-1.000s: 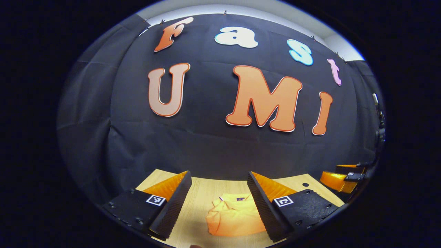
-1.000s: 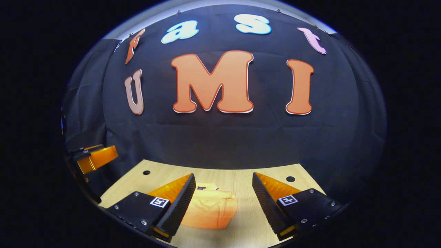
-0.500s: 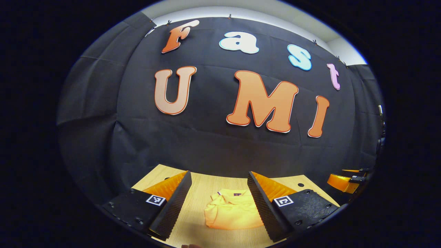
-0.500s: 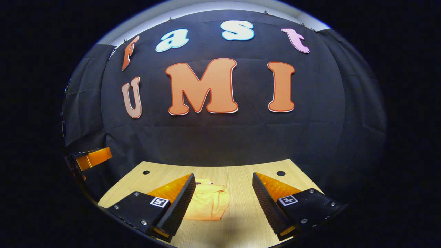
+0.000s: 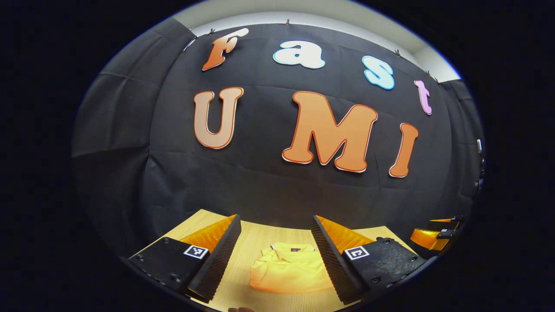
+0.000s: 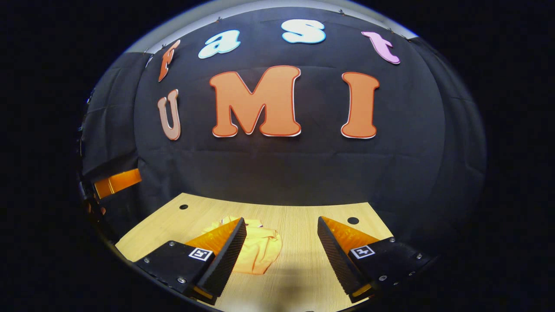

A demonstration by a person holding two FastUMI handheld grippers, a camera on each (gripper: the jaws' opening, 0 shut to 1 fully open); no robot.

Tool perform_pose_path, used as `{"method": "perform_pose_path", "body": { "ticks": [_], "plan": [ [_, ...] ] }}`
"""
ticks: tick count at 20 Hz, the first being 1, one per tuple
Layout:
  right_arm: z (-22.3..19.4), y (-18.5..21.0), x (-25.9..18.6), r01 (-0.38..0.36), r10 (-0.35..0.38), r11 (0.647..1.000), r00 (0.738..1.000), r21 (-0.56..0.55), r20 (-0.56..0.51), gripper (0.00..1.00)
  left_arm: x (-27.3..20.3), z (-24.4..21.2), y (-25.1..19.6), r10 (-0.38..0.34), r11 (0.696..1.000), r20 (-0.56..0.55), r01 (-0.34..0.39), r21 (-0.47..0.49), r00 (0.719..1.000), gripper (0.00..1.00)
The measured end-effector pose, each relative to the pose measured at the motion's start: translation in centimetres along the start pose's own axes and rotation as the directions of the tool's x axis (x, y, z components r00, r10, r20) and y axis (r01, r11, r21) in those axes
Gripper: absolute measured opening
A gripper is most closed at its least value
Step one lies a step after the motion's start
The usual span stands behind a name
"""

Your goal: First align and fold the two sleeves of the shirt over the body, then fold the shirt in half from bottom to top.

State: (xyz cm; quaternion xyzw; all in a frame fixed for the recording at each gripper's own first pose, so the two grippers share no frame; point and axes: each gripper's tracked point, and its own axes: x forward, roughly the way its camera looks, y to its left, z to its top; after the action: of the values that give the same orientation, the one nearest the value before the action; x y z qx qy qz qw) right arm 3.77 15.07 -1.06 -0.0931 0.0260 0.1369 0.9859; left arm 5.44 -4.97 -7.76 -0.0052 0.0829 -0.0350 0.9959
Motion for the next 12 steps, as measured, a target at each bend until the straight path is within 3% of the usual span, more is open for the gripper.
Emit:
{"method": "perform_pose_path", "body": {
  "ticks": [3,9,12],
  "plan": [
    [0.5,0.7,0.2,-0.004,0.004,1.0,1.0,0.019,-0.001,0.99,0.0,0.7,0.2,-0.008,1.0,-0.006,0.008,-0.001,1.0,0.98],
    [2.1,2.0,-1.0,0.085,-0.087,0.995,0.995,0.056,0.049,0.99,-0.7,1.3,2.4,-0.056,0.998,-0.039,0.057,0.036,0.998,0.98],
    [2.7,2.4,-1.8,0.125,-0.129,0.991,0.988,0.054,0.087,1.0,-1.4,1.9,4.5,-0.044,0.998,-0.023,0.045,0.043,0.999,0.98]
  ]
}}
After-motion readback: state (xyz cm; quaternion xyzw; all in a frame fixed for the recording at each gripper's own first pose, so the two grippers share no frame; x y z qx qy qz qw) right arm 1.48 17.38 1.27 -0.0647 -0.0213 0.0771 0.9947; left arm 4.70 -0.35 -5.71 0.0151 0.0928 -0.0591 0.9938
